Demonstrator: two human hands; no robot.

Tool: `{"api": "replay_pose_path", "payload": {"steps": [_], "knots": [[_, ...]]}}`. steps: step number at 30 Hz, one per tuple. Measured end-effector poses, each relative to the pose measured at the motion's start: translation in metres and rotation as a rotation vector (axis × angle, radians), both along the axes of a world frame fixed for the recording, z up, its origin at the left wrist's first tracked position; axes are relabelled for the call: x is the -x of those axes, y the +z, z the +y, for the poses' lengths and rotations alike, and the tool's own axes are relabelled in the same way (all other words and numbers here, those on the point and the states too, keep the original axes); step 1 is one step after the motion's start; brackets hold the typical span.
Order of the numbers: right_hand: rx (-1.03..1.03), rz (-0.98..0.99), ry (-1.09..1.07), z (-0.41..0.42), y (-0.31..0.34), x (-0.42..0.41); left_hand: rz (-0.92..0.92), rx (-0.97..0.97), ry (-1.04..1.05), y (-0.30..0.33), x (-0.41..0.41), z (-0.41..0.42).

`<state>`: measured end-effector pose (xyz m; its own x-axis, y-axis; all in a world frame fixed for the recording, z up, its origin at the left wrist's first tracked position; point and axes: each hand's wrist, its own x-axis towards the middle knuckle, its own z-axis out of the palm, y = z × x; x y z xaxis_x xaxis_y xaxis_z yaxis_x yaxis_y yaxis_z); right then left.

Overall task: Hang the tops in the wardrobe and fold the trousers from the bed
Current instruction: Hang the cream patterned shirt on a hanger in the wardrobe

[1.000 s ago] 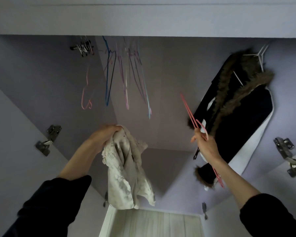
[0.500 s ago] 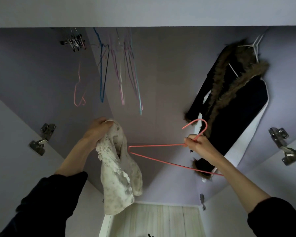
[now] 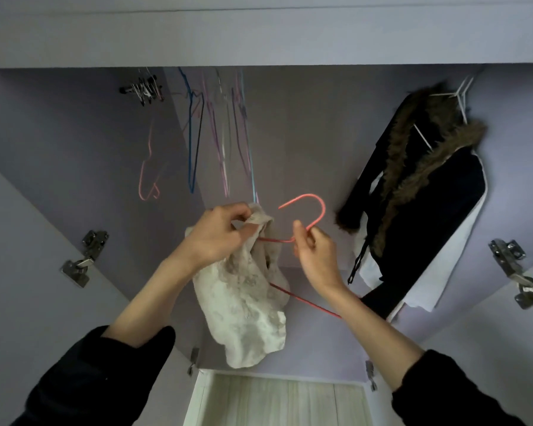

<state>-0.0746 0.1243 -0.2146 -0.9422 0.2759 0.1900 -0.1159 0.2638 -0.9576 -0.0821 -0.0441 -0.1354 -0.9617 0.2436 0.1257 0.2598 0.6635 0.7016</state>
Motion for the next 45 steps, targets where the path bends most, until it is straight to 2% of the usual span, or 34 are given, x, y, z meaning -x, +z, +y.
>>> {"api": "replay_pose_path", "payload": {"steps": [3, 5, 7, 10, 15, 17, 22, 25, 27, 29, 34, 37, 40, 42, 45], "knots": [[0.135, 0.054, 0.01, -0.001, 0.015, 0.001, 0.228, 0.32, -0.035, -0.006, -0.001, -0.003], [0.202, 0.071, 0.045, -0.005, 0.021, 0.0, 0.365, 0.379, -0.071, -0.007, 0.002, -0.002], [0.267, 0.07, 0.069, -0.006, 0.023, -0.001, 0.403, 0.389, -0.126, -0.004, 0.005, -0.003], [0.348, 0.022, 0.138, 0.0, 0.024, -0.002, 0.366, 0.412, -0.203, -0.002, 0.008, -0.007], [0.31, -0.008, 0.26, 0.007, 0.023, -0.007, 0.075, 0.407, -0.224, -0.01, 0.01, -0.006], [0.335, -0.034, 0.282, 0.009, 0.023, -0.01, 0.01, 0.382, -0.252, -0.013, 0.009, -0.007], [0.47, -0.224, 0.381, 0.011, 0.024, -0.005, 0.004, 0.415, -0.234, -0.019, 0.002, -0.009], [0.544, -0.517, 0.564, 0.022, 0.027, 0.004, 0.15, 0.516, -0.224, -0.022, -0.003, -0.01], [0.386, -0.657, 0.774, 0.031, 0.029, 0.009, 0.225, 0.518, -0.23, -0.022, -0.007, -0.013], [0.17, -0.666, 0.906, 0.037, 0.031, 0.014, 0.263, 0.497, -0.227, -0.021, -0.01, -0.017], [-0.022, -0.617, 0.943, 0.012, 0.039, 0.017, 0.307, 0.459, -0.223, -0.013, -0.016, -0.028], [-0.23, -0.479, 0.966, -0.006, 0.042, 0.016, 0.334, 0.442, -0.204, -0.006, -0.019, -0.034], [-0.468, -0.308, 0.912, -0.025, 0.042, 0.017, 0.305, 0.378, -0.168, -0.003, -0.024, -0.037], [-0.642, -0.185, 0.784, -0.036, 0.034, 0.022, 0.281, 0.351, -0.152, -0.002, -0.028, -0.038], [-0.86, -0.155, 0.582, -0.039, 0.025, 0.032, 0.288, 0.364, -0.117, -0.002, -0.031, -0.044]]}}
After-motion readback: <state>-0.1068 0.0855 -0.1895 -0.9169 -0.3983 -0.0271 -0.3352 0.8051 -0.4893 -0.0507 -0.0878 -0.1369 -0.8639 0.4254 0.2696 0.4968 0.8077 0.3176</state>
